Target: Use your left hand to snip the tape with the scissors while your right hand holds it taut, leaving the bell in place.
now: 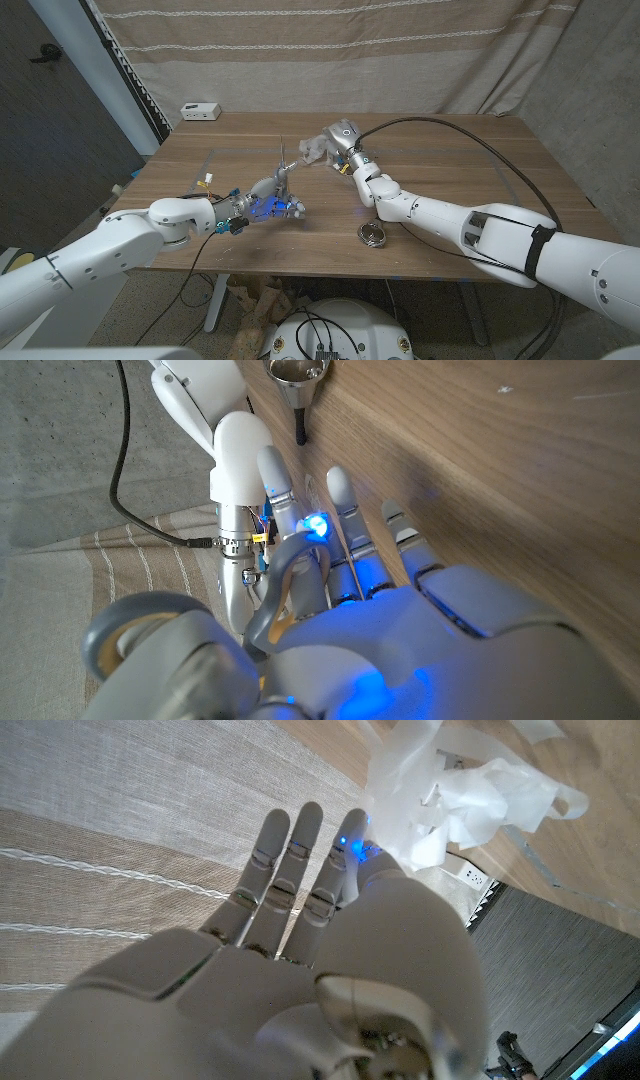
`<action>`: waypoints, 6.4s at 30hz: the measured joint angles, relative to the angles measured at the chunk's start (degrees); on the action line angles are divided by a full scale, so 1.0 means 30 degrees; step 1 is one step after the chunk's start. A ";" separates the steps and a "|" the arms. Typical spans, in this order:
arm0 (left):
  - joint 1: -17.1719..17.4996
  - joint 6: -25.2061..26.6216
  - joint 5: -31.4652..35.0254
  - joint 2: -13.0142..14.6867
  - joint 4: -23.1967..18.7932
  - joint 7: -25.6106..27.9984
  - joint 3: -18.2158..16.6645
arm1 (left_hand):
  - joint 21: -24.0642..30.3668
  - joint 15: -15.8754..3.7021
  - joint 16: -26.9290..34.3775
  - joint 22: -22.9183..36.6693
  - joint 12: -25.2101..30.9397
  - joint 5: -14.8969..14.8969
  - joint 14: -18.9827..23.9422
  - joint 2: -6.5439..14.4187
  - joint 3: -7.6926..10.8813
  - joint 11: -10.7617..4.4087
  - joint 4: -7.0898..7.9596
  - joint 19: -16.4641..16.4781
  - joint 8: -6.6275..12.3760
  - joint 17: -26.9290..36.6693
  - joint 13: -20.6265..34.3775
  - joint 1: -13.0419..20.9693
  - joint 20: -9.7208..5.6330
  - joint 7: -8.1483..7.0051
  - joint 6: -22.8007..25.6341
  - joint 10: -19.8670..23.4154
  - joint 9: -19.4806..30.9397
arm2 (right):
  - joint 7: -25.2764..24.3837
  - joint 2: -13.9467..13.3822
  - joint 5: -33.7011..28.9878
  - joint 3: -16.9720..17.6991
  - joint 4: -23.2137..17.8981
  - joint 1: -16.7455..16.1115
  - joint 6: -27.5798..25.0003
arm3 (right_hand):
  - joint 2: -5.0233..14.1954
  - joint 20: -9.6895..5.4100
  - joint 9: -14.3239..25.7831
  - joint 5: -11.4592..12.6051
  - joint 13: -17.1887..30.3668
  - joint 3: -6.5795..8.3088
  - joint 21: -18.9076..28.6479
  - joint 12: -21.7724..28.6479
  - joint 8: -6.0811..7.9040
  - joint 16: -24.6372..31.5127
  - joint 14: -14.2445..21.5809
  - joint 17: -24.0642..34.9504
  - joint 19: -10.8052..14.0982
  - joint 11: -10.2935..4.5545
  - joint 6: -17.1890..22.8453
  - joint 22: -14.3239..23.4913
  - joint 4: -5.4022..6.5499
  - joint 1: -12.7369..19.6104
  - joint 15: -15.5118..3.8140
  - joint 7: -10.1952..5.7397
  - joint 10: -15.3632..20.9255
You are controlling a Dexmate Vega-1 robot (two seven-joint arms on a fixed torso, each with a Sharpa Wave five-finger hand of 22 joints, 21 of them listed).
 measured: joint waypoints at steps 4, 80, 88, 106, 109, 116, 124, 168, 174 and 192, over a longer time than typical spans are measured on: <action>-0.0020 -0.0010 0.0027 0.0000 -0.0022 0.0000 0.0005 | 0.0000 0.0000 0.0000 0.0000 0.0000 0.0000 0.0000 -0.0002 0.0000 -0.0001 0.0000 0.0000 -0.0135 -0.0029 0.0000 0.0002 0.0000 -0.0001 -0.0001 -0.0001 0.0029 | -0.0335 -0.0426 0.0645 0.0856 -0.0894 -0.0491 0.0302 | 0.0078 -0.0030 0.0274 -0.0256 0.0450 0.0256 0.0497 0.0268 -0.0093 0.0000 0.0064 0.0087 -0.0024 -0.0008 -0.0001 0.0120 0.0258 0.0171 0.0000 0.0000 0.0007; -0.1746 0.0853 0.0437 -0.0344 0.0304 -0.0785 0.0906 | 0.0000 -0.0075 0.0428 0.0000 0.0000 0.0124 -0.0074 -0.0159 0.0000 0.0032 0.0000 0.0001 -0.0350 -0.0176 0.0000 0.0158 0.0000 -0.0003 -0.0002 0.0032 0.0170 | 0.7598 -0.4058 1.6296 1.2587 -1.0344 -0.7166 0.8211 | -0.0080 0.0064 0.3524 -0.1905 0.4491 0.1949 0.7432 0.2042 -0.1262 -0.0373 0.3235 -0.1207 -0.2161 -0.0339 -0.0692 -0.0530 0.2003 0.0009 -0.1082 -0.1048 -0.1529; -0.2183 0.1022 0.0426 -0.0362 0.0451 -0.1274 0.1130 | 0.0000 -0.0074 0.0475 -0.0001 0.0000 0.0124 -0.0074 -0.0159 0.0000 0.0029 0.0000 0.0000 -0.0363 -0.0175 0.0000 0.0157 0.0000 0.0039 0.0039 0.0030 0.0221 | 0.7511 -0.3861 1.5628 1.2651 -0.8684 -0.7090 1.1188 | -0.0113 0.0059 0.3517 -0.1905 0.4540 0.1760 0.7577 0.1878 -0.1272 -0.0374 0.3047 -0.1206 -0.2713 -0.0337 -0.0619 -0.0746 0.2192 -0.0204 -0.0955 -0.1582 -0.1730; -0.3550 0.1362 0.0423 -0.0804 0.1202 -0.3258 0.1865 | 0.0000 -0.0073 0.0537 -0.0001 0.0000 0.0124 -0.0073 -0.0198 0.0000 0.0028 0.0000 0.0001 -0.0425 -0.0354 0.0000 0.0108 0.0000 0.0139 0.0138 0.0029 0.0349 | 0.2220 -0.3409 0.9075 1.2345 -0.6434 -0.7106 1.5764 | -0.0154 0.0076 0.3618 -0.1903 0.4533 0.1549 0.7711 0.1746 -0.1404 -0.0373 0.3049 -0.1204 -0.3131 -0.0439 -0.0552 -0.1012 0.2403 -0.0568 -0.0955 -0.1917 -0.1830; -0.3633 0.1373 0.0395 -0.0835 0.1239 -0.3395 0.1935 | 0.0000 -0.0073 0.0601 0.0000 0.0000 0.0124 -0.0073 -0.0197 0.0000 0.0027 0.0000 0.0000 -0.0425 -0.0354 0.0000 0.0108 0.0000 0.0138 0.0138 0.0028 0.0349 | 0.1458 -0.3382 0.8199 1.2211 -0.6257 -0.7104 1.5991 | -0.0154 0.0076 0.3618 -0.1903 0.4453 0.1549 0.7873 0.1615 -0.1404 -0.0373 0.3050 -0.1203 -0.3130 -0.0439 -0.0552 -0.1083 0.2402 -0.0568 -0.0955 -0.1917 -0.1829; -0.3690 0.1420 0.0356 -0.0866 0.1256 -0.3506 0.2021 | 0.0000 -0.0073 0.0601 -0.0001 0.0000 0.0123 -0.0073 -0.0197 -0.0001 0.0077 0.0000 0.0001 -0.0425 -0.0408 0.0000 0.0107 0.0000 0.0137 0.0137 0.0077 0.0320 | 0.0429 -0.3334 0.7120 1.1968 -0.6051 -0.7104 1.6161 | -0.0098 0.0105 0.3618 -0.1903 0.4418 0.1549 0.7874 0.1590 -0.1404 -0.0373 0.3051 -0.1203 -0.3233 -0.0514 -0.0553 -0.1188 0.2401 -0.0624 -0.0955 -0.1916 -0.1752; -0.3906 0.1448 0.0419 -0.1003 0.1379 -0.3817 0.2283 | 0.0000 -0.0073 0.0681 0.0000 0.0000 0.0123 -0.0073 -0.0196 0.0000 0.0076 0.0000 0.0001 -0.0425 -0.0442 0.0000 0.0107 0.0000 0.0135 0.0136 0.0077 0.0349 | -0.0244 -0.3099 0.6834 1.1803 -0.5999 -0.7160 1.6214 | -0.0153 0.0106 0.3654 -0.1903 0.4356 0.1494 0.8020 0.1559 -0.1404 -0.0373 0.3056 -0.1294 -0.3231 -0.0472 -0.0479 -0.1330 0.2455 -0.0722 -0.0961 -0.1841 -0.1709; -0.4593 0.0675 0.0578 -0.1606 0.1978 -0.5895 0.2943 | 0.0000 -0.0073 0.0963 -0.0001 0.0000 0.0165 -0.0072 -0.0195 0.0000 0.0135 0.0000 -0.0103 -0.0556 -0.0508 0.0000 0.0105 0.0104 0.0200 0.0201 0.0135 0.0435 | -0.4655 -0.1852 0.5039 0.9691 -0.1614 -0.5573 1.7960 | -0.0204 0.0120 0.3692 -0.1644 0.3563 0.1352 0.8151 0.0767 -0.1420 -0.0281 0.3437 -0.1472 -0.3379 -0.0575 -0.0207 -0.1984 0.2575 -0.0868 -0.1122 -0.2256 -0.1607; -0.4701 0.0599 0.0510 -0.1748 0.2162 -0.6107 0.2945 | 0.0000 -0.0072 0.0967 -0.0001 0.0000 0.0220 -0.0072 -0.0195 0.0000 0.0134 0.0000 -0.0103 -0.0630 -0.0478 0.0000 0.0105 0.0103 0.0208 0.0209 0.0135 0.0435 | -0.4847 -0.1968 0.4963 0.9588 -0.1644 -0.5650 1.8200 | -0.0278 0.0077 0.3793 -0.1620 0.3472 0.1296 0.8151 0.0702 -0.1421 -0.0281 0.3437 -0.1559 -0.3473 -0.0579 -0.0207 -0.2102 0.2519 -0.0942 -0.1121 -0.2256 -0.1603; -0.4986 0.0606 0.0542 -0.1744 0.2113 -0.6459 0.3061 | 0.0000 -0.0072 0.1111 -0.0001 0.0000 0.0220 -0.0072 -0.0195 0.0000 0.0241 0.0000 -0.0102 -0.0629 -0.0530 0.0000 0.0105 0.0103 0.0278 0.0279 0.0241 0.0530 | -0.6074 -0.1985 0.3832 0.8943 -0.0818 -0.5359 1.8834 | -0.0176 0.0077 0.3791 -0.1621 0.3474 0.1206 0.8151 0.0485 -0.1421 -0.0372 0.3435 -0.1648 -0.3470 -0.0611 -0.0241 -0.2518 0.2586 -0.1044 -0.1122 -0.2430 -0.1441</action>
